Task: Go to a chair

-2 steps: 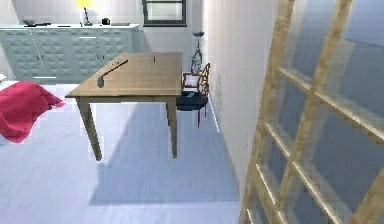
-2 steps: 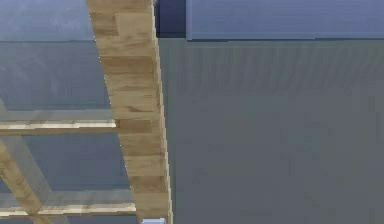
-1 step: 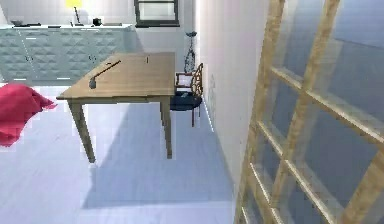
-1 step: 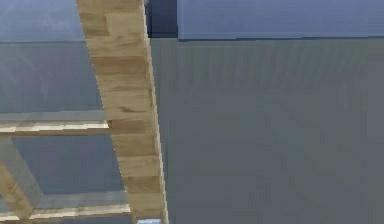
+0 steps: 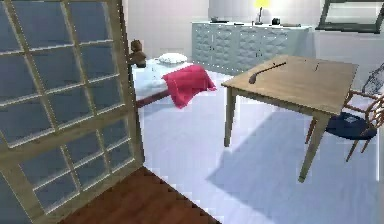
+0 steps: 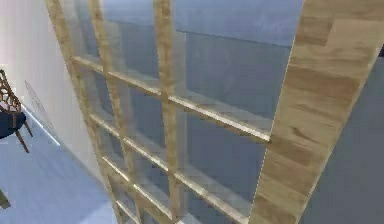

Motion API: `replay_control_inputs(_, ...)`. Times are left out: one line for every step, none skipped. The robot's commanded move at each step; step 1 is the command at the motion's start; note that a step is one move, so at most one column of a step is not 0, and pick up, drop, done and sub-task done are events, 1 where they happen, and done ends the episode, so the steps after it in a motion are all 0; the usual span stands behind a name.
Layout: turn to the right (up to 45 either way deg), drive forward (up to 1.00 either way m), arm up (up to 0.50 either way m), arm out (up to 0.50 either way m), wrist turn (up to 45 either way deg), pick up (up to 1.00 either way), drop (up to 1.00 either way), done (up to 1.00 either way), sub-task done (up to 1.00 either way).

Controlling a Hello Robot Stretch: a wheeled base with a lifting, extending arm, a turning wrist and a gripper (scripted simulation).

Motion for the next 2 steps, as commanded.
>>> replay_control_inputs(-45.0,0.0,0.0,0.0,0.0,0.0,0.0,0.0,0.0)
replay_control_inputs(-3.0,0.0,0.0,0.0,0.0,0.0,0.0,0.0,0.0)
